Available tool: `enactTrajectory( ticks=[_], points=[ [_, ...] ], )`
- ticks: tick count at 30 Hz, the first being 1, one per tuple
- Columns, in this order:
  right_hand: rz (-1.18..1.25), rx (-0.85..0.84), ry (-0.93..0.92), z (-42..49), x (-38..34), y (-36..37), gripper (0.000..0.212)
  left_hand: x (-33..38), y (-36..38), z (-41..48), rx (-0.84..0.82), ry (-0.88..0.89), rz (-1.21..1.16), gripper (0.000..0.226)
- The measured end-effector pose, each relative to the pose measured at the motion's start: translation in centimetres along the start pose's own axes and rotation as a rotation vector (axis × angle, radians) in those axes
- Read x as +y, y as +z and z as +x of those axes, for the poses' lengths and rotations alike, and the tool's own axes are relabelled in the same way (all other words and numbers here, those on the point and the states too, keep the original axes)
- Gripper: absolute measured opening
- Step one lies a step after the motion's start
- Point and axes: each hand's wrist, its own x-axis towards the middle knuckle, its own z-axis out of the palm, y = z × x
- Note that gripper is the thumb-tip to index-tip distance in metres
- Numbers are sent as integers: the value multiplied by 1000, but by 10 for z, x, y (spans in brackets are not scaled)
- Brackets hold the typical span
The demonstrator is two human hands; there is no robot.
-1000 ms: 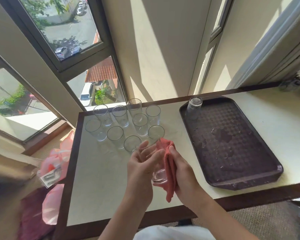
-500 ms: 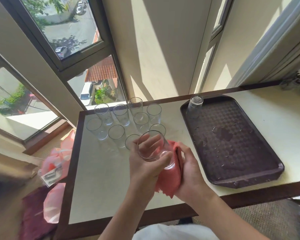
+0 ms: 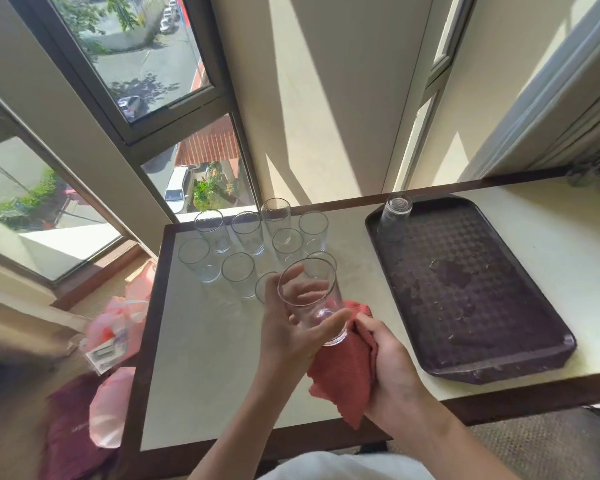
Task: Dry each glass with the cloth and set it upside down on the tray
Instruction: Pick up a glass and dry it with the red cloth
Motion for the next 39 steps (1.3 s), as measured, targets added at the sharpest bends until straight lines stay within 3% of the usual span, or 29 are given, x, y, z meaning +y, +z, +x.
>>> enactTrajectory(
  ticks=[5, 7, 11, 14, 17, 23, 26, 29, 32, 34, 37, 39],
  points=[
    [-23, 22, -183, -6, -21, -15, 43, 3, -20, 2, -178, 89, 489, 71],
    [-185, -7, -226, -8, -25, -12, 40, 3, -19, -4, -232, 61, 684, 70],
    [-760, -72, -373, -10, -12, 0, 47, 5, -15, -10, -262, 83, 825, 69],
    [-826, -95, -365, -6, -20, 10, 39, 16, -12, -16, -300, 218, 982, 72],
    [-834, -35, -273, -4, -28, 13, 47, 23, -11, -19, -318, 234, 977, 71],
    [-903, -37, -414, -18, -12, 21, 29, 23, -19, -11, -307, 222, 955, 69],
    [-841, -26, -326, -7, -26, 22, 31, 17, -12, -18, -384, 286, 1020, 71],
    [-822, -20, -243, -5, -27, 29, 34, 11, -14, -18, -385, 230, 994, 73],
    [-975, 15, -382, -9, -10, 25, 37, 8, -25, -10, -335, 185, 966, 72],
    [-934, -7, -413, -10, -5, 27, 33, 9, -30, -7, -329, 222, 961, 71],
    [-800, 32, -314, 8, -8, 25, 34, 1, -35, -5, -349, 252, 1005, 69],
    [-712, 78, -169, 24, -9, 22, 41, -8, -38, -5, -346, 155, 966, 66]
  ],
)
